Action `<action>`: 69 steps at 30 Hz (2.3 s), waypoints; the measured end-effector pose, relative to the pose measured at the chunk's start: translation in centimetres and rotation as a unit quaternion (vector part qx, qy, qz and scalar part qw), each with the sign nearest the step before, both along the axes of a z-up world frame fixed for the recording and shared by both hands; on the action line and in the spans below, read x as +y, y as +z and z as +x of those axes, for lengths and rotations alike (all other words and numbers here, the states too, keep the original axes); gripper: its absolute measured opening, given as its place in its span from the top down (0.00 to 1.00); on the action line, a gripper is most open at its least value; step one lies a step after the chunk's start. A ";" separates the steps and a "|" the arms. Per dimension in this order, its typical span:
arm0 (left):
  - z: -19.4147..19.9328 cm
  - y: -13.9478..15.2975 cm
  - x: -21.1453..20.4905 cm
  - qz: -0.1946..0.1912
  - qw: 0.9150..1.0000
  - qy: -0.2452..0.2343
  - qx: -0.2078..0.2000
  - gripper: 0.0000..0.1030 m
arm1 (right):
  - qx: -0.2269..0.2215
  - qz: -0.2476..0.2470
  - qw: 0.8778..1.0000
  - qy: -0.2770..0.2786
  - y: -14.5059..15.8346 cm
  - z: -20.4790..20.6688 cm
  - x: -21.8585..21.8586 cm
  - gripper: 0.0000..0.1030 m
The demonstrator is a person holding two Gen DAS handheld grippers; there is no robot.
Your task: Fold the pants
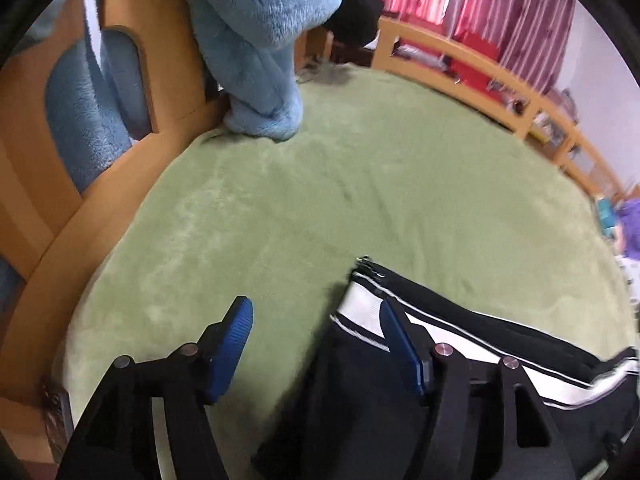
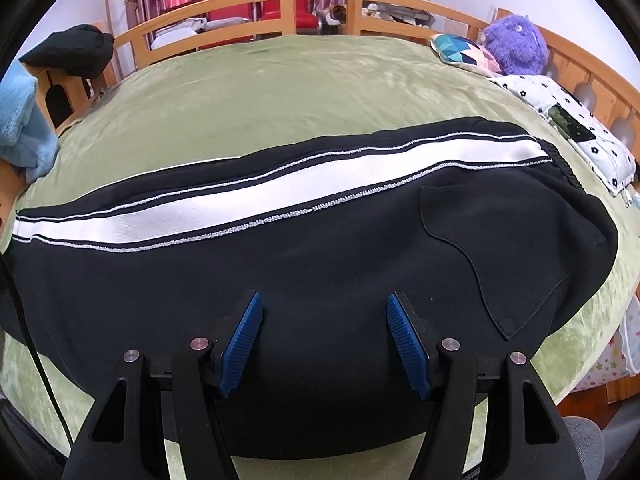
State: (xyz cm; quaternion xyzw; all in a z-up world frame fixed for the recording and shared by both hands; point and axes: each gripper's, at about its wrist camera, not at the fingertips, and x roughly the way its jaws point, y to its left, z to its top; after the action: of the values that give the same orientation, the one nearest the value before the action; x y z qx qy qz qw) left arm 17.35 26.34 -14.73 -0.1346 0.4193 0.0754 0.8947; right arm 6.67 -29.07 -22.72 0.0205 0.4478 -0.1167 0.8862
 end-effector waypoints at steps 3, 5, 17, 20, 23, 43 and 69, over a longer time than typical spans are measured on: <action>-2.3 -0.2 -0.2 -0.032 0.999 -0.011 0.002 0.38 | -0.001 0.006 1.000 -0.003 -0.1 -0.4 0.0 0.38; -4.3 -1.3 -0.4 -0.053 0.999 -0.005 0.009 0.38 | -0.001 0.012 1.000 -0.007 -0.2 -0.7 -0.1 0.38; -7.7 -9.5 -0.2 -0.151 0.987 0.042 0.040 0.36 | 0.013 0.010 1.000 -0.009 -0.8 -1.3 0.0 0.38; -6.3 -9.7 -0.5 -0.150 0.987 0.045 0.039 0.37 | 0.017 0.005 1.000 -0.009 -1.0 -1.2 0.3 0.38; -5.0 -10.3 -0.4 -0.153 0.985 0.069 0.047 0.38 | 0.020 0.006 1.000 -0.013 -1.3 -0.9 0.4 0.38; -10.9 -6.0 1.8 -0.222 0.974 0.042 -0.026 0.88 | 0.004 0.004 1.000 -0.014 0.2 -1.6 0.6 0.38; -2.6 0.1 -3.6 0.001 1.000 -0.001 -0.004 0.51 | -0.024 0.029 0.999 0.007 1.6 -0.9 -4.1 0.38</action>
State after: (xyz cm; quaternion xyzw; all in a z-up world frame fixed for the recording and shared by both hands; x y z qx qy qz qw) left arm 14.76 22.71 -14.68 -0.1340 0.4158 0.0744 0.8965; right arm 5.73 -33.12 -21.13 0.0457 0.4302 -0.0966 0.8964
